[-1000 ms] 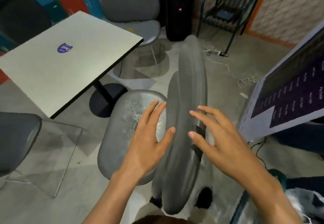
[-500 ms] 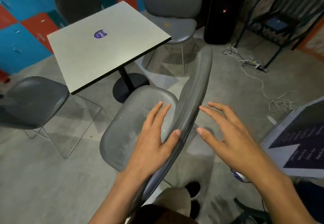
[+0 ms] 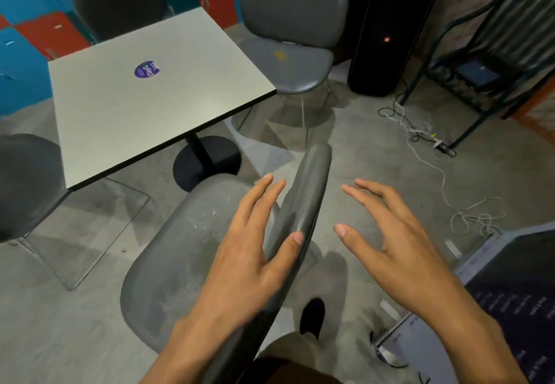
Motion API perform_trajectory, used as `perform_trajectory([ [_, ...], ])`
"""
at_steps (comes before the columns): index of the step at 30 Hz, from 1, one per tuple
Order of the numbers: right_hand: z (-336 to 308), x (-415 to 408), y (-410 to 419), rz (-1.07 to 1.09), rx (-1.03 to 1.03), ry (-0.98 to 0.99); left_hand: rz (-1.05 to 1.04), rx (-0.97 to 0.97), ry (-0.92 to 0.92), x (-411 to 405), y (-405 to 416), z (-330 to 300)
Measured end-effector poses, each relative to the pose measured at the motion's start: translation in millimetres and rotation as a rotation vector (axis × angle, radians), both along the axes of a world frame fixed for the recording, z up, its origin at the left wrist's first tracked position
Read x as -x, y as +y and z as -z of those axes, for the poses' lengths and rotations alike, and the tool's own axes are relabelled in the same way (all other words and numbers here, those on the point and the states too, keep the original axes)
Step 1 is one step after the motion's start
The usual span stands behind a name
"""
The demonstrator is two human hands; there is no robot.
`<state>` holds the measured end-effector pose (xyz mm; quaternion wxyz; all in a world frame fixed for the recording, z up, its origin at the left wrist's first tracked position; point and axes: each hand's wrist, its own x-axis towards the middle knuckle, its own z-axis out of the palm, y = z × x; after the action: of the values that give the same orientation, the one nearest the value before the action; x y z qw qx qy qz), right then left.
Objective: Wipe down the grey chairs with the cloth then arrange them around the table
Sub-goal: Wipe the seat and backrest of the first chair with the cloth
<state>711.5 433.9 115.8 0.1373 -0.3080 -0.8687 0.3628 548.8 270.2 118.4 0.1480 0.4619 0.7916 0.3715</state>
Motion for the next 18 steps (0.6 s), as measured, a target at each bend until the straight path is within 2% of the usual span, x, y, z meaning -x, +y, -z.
perform_trajectory([
  [12, 5, 39, 152, -0.031, 0.049, -0.011, 0.008, 0.03, -0.009, 33, 171, 5],
  [18, 20, 47, 256, -0.01, 0.055, 0.043, 0.003, 0.014, -0.039, 45, 267, 14],
])
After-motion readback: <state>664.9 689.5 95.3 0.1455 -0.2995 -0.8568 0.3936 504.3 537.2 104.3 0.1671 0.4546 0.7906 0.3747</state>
